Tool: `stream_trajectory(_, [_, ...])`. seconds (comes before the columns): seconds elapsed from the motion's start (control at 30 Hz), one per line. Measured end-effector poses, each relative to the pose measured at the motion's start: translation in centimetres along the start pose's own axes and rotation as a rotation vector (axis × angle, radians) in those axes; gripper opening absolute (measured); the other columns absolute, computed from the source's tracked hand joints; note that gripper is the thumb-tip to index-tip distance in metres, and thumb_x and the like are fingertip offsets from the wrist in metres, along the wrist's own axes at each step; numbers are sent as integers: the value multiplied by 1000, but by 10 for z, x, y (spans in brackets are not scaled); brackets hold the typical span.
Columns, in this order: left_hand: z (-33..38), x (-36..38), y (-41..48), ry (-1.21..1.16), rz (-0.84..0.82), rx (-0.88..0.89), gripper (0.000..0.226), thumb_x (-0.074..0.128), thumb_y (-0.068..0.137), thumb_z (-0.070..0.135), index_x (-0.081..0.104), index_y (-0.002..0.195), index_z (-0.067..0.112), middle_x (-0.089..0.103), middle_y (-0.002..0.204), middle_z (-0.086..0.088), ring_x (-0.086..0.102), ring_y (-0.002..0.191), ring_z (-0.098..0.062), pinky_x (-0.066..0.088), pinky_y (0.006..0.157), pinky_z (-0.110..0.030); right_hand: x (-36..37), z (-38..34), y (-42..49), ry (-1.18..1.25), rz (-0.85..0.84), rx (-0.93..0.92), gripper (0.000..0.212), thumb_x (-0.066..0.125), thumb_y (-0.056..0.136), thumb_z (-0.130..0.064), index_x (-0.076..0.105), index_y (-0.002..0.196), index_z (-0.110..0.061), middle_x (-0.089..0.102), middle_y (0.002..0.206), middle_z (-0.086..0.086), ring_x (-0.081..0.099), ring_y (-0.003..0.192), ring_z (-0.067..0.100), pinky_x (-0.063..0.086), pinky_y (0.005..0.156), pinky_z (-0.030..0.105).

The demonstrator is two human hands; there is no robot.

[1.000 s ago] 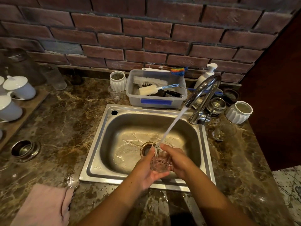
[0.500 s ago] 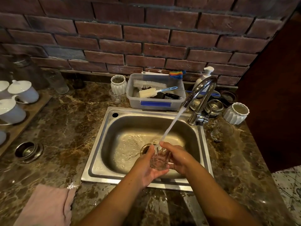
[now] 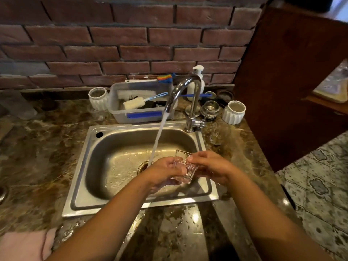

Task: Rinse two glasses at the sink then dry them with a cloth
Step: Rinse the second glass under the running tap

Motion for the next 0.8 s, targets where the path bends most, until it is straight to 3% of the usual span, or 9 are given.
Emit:
stream_trajectory(0.07, [0,18,9,13,-10,5,53,74,82,-7,58,132,5,71,119,-20,71,106,-36,57,95,-48,-19,2,-4,-31,5,-4,37,74,85,-11,60,117,-3,69,106,16,65,97,28,52,99,47])
stream_trajectory(0.13, [-5,34,15,26,-2,9,54,73,82,-8,58,132,8,71,121,-18,71,107,-35,57,95,-48,-37,6,-6,-55,22,-21,42,76,83,-9,59,122,-4,68,119,19,67,98,27,56,92,43])
stream_trajectory(0.23, [-13,52,23,123,16,49,48,77,85,6,61,129,17,72,120,-10,73,105,-29,59,92,-46,-59,15,-8,-70,46,-58,47,80,80,-8,58,122,-8,66,118,16,68,96,26,59,86,41])
stream_trajectory(0.4, [-51,65,32,542,168,99,29,71,92,30,63,120,24,68,112,4,66,100,-17,52,85,-33,-83,29,-7,-166,163,-119,57,88,69,-18,56,116,-19,65,119,12,67,107,29,57,94,50])
stream_trajectory(0.47, [-74,63,35,890,257,127,39,64,96,36,57,131,21,62,123,1,59,112,-17,44,91,-28,-89,33,-6,-221,208,-146,57,88,70,-21,55,116,-21,65,117,8,65,106,23,56,96,45])
stream_trajectory(0.57, [-101,71,35,1322,377,157,52,51,99,47,44,144,22,46,141,-1,44,130,-21,36,108,-34,-95,37,-3,-239,243,-171,62,87,73,-17,50,123,-16,63,118,7,63,101,18,54,85,27])
stream_trajectory(0.7, [-125,91,33,1482,439,135,69,34,101,57,23,157,18,24,163,-8,22,150,-29,15,124,-47,-107,43,6,-274,295,-188,68,89,70,-20,47,125,-18,63,116,4,63,107,21,52,83,27])
stream_trajectory(0.8, [-143,88,33,1537,425,183,80,28,99,64,18,159,12,17,167,-14,17,154,-33,6,123,-52,-115,42,13,-300,310,-218,72,89,69,-20,45,127,-20,64,116,-1,63,108,17,53,89,30])
Point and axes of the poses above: each hand's wrist, its own y-axis towards the middle knuckle, its own x-axis out of the palm, z = x × y, the point moved 6 cm from there along y, towards the middle knuckle
